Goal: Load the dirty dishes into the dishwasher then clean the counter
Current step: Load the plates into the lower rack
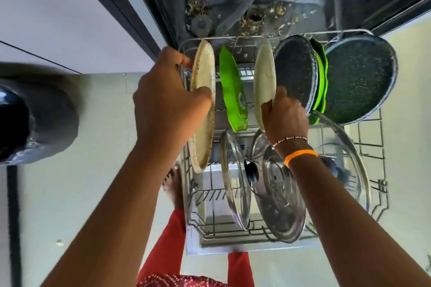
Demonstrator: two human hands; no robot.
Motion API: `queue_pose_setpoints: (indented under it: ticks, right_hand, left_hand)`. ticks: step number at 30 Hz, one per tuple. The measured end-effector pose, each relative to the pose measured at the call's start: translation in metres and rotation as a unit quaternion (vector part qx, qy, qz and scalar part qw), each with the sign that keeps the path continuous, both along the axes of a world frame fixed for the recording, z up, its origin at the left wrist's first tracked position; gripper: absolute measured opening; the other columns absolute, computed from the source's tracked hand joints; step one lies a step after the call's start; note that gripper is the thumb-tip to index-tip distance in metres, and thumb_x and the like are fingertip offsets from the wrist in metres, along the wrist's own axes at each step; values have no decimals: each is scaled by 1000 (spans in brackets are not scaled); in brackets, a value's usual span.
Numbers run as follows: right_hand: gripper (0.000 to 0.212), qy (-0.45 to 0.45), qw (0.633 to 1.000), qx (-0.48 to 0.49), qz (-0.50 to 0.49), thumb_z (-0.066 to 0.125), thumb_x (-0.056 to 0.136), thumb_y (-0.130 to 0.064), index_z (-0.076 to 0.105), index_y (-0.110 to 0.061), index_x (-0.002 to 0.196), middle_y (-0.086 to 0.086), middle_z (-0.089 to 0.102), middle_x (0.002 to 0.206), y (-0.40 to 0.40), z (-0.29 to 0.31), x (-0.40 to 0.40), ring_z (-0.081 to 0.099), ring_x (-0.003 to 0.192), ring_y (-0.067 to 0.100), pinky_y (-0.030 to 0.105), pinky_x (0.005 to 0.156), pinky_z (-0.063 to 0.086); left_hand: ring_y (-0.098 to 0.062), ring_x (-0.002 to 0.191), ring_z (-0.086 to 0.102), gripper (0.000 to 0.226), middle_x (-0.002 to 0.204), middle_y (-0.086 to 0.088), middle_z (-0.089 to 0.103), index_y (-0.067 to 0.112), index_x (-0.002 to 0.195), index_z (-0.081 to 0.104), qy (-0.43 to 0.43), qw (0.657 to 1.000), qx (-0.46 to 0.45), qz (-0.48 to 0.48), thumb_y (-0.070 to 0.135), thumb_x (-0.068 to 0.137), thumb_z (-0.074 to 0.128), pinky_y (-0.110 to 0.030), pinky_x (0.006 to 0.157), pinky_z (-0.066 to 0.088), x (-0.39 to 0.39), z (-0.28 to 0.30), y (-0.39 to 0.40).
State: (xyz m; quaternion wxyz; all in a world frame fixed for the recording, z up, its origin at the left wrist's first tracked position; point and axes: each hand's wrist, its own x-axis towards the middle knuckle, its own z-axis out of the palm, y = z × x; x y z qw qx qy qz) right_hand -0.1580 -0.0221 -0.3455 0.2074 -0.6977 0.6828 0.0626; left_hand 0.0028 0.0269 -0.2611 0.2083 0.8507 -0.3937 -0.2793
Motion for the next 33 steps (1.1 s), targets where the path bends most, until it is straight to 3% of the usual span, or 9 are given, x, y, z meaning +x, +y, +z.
queue_pose_setpoints:
  ticks: [5, 11, 17, 21, 25, 27, 29, 31, 33]
  right_hand:
    - [30, -23, 998, 52, 19, 42, 94, -19, 42, -3, 119, 26, 54, 119, -15, -5, 24, 52, 108, 47, 46, 83, 43]
    - [29, -17, 990, 137, 16, 38, 98, -19, 41, -2, 122, 25, 52, 127, -35, -34, 33, 51, 115, 43, 42, 92, 42]
    - [59, -34, 974, 225, -12, 50, 93, -12, 18, -4, 141, 25, 44, 136, -6, -58, 18, 47, 120, 40, 41, 97, 38]
    - [74, -154, 987, 38, -1, 64, 83, -12, 22, -5, 143, 18, 36, 141, 12, -29, 16, 43, 123, 35, 41, 98, 38]
    - [76, -241, 956, -98, 137, 67, 72, -14, 33, -4, 139, 13, 42, 140, 17, 8, 26, 40, 126, 28, 28, 107, 25]
    - [58, -240, 946, -86, 201, 65, 71, -16, 50, -10, 126, 9, 58, 123, 14, 19, 31, 53, 111, 28, 34, 100, 39]
    - [26, -230, 935, -74, 261, 62, 74, -17, 61, -17, 100, 3, 65, 93, 16, 31, 38, 62, 80, 26, 40, 67, 54]
    - [19, -207, 928, -73, 300, 53, 74, -21, 53, -19, 92, 1, 60, 84, 28, 40, 49, 60, 61, 27, 36, 47, 51]
    - [26, -169, 931, -86, 312, 46, 71, -23, 43, -18, 97, 3, 60, 87, 41, 44, 59, 58, 51, 30, 31, 38, 45]
  left_hand:
    - [-11, 61, 57, 35, 66, 5, 57, 27, 102, 52, -5, 1000, 18, -4, 22, 72, 70, -24, 52, 43, 9, -3, 5]
    - [-9, 60, 57, 37, 65, 6, 57, 27, 104, 51, 4, 1000, 26, -15, 21, 73, 71, -29, 61, 50, 18, -4, 8]
    - [-2, 64, 53, 43, 79, 10, 59, 30, 109, 54, 13, 999, 12, -43, 16, 72, 70, -20, 54, 42, 25, -4, 14]
    - [0, 60, 48, 45, 107, 13, 64, 28, 113, 61, -7, 995, -13, -100, 8, 73, 67, -2, 52, 35, 32, -5, 18]
    - [-7, 81, 51, 42, 104, 13, 66, 32, 103, 68, -8, 981, -42, -188, 1, 76, 63, -18, 64, 41, 42, -2, 18]
    - [5, 80, 42, 38, 89, 18, 63, 31, 95, 70, -19, 971, -72, -228, 0, 77, 57, -7, 72, 30, 46, 2, 17]
    - [3, 78, 38, 35, 83, 19, 61, 30, 88, 71, -32, 963, -95, -248, 3, 76, 51, -8, 71, 26, 51, 5, 17]
    - [-10, 83, 44, 33, 83, 12, 66, 28, 80, 69, -41, 960, -124, -248, 0, 76, 53, -17, 72, 27, 57, 4, 17]
    - [-20, 90, 52, 30, 89, 6, 66, 25, 76, 66, -48, 962, -154, -218, -5, 75, 58, -17, 81, 27, 60, 2, 18]
